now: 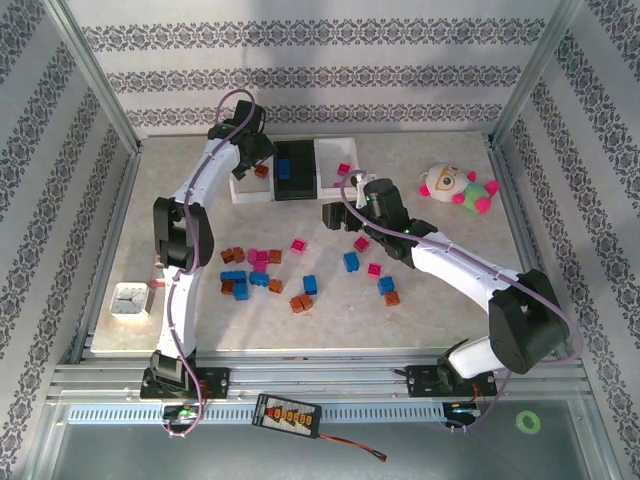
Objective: Sort the legos into containers by color
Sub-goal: Place the lego in the container, then pick up the lego from the center of the table.
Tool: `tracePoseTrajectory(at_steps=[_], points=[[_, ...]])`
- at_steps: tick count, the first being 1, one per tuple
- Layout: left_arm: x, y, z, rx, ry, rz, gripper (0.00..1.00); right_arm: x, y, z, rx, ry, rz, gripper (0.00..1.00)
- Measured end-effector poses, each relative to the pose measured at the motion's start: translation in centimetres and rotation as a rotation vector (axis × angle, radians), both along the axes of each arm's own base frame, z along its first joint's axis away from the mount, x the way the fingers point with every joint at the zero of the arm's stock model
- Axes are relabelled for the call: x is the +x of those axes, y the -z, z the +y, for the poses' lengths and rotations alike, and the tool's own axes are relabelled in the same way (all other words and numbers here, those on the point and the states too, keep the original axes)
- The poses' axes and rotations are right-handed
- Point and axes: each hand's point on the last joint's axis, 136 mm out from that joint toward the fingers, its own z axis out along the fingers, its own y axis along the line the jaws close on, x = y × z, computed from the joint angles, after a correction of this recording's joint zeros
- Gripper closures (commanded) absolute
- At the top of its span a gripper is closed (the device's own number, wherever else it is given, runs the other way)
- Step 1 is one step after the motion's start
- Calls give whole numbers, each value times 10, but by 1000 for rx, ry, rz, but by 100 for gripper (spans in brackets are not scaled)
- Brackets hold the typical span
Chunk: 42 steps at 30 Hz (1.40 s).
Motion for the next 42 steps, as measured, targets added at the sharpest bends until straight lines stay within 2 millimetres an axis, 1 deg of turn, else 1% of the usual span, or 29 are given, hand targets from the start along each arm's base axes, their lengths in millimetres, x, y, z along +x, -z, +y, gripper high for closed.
tracePoseTrajectory(at_steps=[3, 5, 7, 9, 11, 13, 15, 17, 19, 21, 25, 28, 32, 34, 36, 38, 42], points=[[-28, -18, -5, 45, 63, -14, 6, -1, 13, -15, -38, 33, 50, 8], [-49, -28, -12, 72, 112, -32, 5, -4, 21, -24, -61, 49, 87, 8], [-71, -33, -21, 94, 168, -46, 4, -7, 34, -34, -92, 65, 143, 9], [-91, -34, -31, 114, 225, -48, 2, -7, 47, -42, -125, 76, 210, 10], [-108, -30, -41, 137, 282, -42, 0, -4, 61, -48, -165, 75, 276, 10], [-127, -22, -53, 161, 356, -36, 1, 0, 74, -51, -214, 57, 341, 10], [-147, -13, -66, 175, 437, -33, 1, 3, 85, -51, -258, 30, 394, 11], [-172, -3, -80, 175, 529, -37, 1, 6, 95, -49, -303, -7, 438, 12], [-198, 6, -92, 159, 619, -48, 1, 8, 106, -46, -344, -43, 483, 15], [-219, 12, -105, 129, 702, -81, 1, 8, 116, -46, -382, -71, 521, 20], [-252, 23, -120, 100, 837, -156, 1, 6, 132, -47, -440, -118, 581, 28], [-267, 22, -135, 113, 944, -221, 1, 4, 140, -48, -473, -153, 608, 32], [-280, 15, -153, 133, 1069, -338, 1, 3, 152, -48, -513, -193, 652, 42], [-283, 12, -155, 145, 1104, -381, 1, 2, 158, -49, -528, -209, 668, 45], [-284, 9, -157, 155, 1130, -416, 1, 0, 162, -50, -542, -220, 683, 51], [-284, 5, -158, 165, 1151, -450, 1, -3, 163, -52, -557, -230, 696, 58], [-284, 0, -160, 182, 1170, -497, 1, -5, 162, -54, -569, -230, 702, 67]])
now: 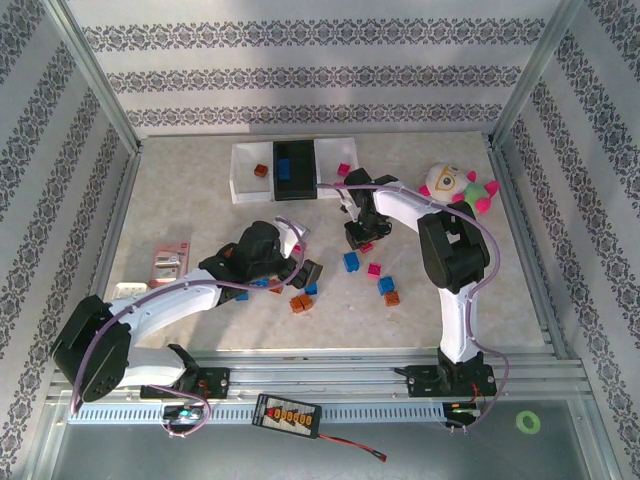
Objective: Sort the legos into containers by color
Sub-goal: Pick up the lego from the center of the table, then place the lego in the container.
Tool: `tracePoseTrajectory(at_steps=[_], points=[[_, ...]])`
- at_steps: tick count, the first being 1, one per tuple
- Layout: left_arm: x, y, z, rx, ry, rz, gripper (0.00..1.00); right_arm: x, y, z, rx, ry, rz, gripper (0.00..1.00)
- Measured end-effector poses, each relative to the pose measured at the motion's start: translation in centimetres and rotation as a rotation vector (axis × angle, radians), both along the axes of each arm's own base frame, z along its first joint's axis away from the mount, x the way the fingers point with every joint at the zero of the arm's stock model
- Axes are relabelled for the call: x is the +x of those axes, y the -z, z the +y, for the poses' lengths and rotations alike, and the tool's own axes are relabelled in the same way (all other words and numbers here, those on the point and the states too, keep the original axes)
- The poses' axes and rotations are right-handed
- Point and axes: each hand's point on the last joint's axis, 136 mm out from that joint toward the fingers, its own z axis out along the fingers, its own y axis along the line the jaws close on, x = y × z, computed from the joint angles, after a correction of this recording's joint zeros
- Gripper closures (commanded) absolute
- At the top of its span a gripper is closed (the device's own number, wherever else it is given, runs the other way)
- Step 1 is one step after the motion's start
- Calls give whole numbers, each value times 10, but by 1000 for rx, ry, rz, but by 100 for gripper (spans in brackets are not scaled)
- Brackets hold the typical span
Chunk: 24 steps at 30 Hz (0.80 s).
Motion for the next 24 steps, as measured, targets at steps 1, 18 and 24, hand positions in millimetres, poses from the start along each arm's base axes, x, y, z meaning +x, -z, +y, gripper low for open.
tracePoseTrajectory(at_steps=[1, 18, 24], points=[[0, -1, 0, -4, 3, -11, 1, 0, -1, 0, 0, 1, -3, 68], [12, -7, 8, -54, -78, -120, 1, 118, -117, 44, 299, 209, -563, 78], [13, -7, 15, -61, -120, -119, 1, 184, -134, 57, 354, 261, -752, 78]])
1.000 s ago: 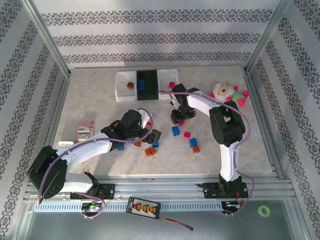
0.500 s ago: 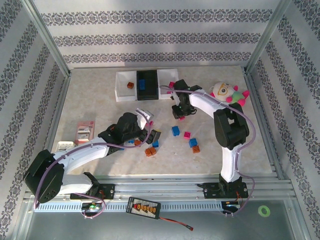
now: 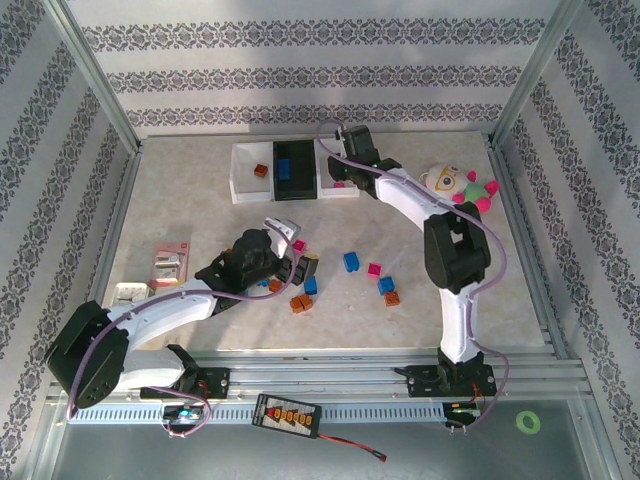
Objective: Sort the legos into containers by color
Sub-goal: Place the lego in the container, then pick up the lego from the middle-left of the table.
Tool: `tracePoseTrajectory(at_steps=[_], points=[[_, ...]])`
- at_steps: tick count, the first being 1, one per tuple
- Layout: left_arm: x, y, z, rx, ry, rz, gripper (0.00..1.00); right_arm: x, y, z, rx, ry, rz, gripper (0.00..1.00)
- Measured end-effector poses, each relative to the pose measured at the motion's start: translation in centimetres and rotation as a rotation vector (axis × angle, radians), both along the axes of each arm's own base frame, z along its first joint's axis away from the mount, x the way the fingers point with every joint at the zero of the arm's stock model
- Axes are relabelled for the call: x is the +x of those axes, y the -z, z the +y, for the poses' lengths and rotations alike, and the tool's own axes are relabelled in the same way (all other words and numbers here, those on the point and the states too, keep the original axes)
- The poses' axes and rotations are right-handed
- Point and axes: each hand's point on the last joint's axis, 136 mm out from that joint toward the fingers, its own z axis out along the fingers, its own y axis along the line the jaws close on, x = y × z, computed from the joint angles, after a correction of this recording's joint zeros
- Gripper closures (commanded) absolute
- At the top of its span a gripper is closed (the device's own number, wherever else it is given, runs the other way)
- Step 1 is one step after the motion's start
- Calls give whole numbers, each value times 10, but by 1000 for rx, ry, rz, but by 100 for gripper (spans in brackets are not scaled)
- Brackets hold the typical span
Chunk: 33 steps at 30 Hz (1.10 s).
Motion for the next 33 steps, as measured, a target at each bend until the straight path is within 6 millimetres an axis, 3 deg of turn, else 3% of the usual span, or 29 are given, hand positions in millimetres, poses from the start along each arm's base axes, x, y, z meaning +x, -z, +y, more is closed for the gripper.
tracePoseTrajectory(at_steps=[4, 10, 14, 18, 25, 33], points=[[0, 1, 5, -8, -31, 4, 1, 27, 17, 1, 9, 34, -16, 72], [7, 3, 20, -18, -148, 24, 1, 41, 29, -6, 24, 60, -3, 31], [10, 7, 37, 3, -264, 72, 1, 35, 18, -9, 31, 43, -15, 19], [14, 4, 51, 12, -370, 129, 1, 2, -2, -16, 48, -2, -17, 14], [29, 12, 85, 56, -581, 297, 1, -82, -43, -22, 104, -124, -58, 11], [32, 43, 165, 85, -894, 510, 4, -164, -27, 8, 104, -293, 9, 9]])
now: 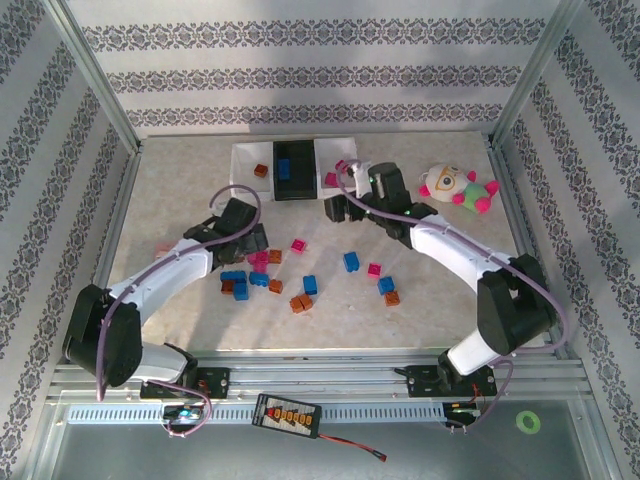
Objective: Sort the legos into containers by color
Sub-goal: Pick up the lego from the middle-left of the table.
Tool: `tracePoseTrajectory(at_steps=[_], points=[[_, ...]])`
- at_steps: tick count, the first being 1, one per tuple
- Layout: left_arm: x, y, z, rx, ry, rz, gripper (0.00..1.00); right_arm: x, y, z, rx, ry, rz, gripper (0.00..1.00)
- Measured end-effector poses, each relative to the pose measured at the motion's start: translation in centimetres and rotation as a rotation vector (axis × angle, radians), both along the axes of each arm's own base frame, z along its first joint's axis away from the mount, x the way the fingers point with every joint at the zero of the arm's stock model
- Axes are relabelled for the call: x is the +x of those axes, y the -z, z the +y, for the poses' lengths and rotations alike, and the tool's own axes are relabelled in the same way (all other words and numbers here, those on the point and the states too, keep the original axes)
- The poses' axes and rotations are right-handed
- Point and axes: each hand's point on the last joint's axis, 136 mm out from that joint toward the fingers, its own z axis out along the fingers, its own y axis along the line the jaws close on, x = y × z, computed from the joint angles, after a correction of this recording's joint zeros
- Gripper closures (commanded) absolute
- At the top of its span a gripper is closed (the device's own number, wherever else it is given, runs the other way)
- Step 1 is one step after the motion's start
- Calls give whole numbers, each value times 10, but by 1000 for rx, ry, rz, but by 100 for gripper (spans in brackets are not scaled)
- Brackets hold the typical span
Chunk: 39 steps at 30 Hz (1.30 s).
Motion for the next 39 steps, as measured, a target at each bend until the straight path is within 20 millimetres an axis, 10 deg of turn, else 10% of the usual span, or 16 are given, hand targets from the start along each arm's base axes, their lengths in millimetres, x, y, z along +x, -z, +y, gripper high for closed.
tracePoseTrajectory(at_steps=[6, 14, 39], points=[[19, 27, 46, -33, -189, 140, 11, -27, 6, 28, 8, -82, 31, 8], [44, 58, 49, -80, -221, 264, 21, -31, 9, 32, 3, -92, 44, 7], [-17, 90, 44, -143, -277, 415, 60, -31, 11, 28, -19, -81, 50, 7]])
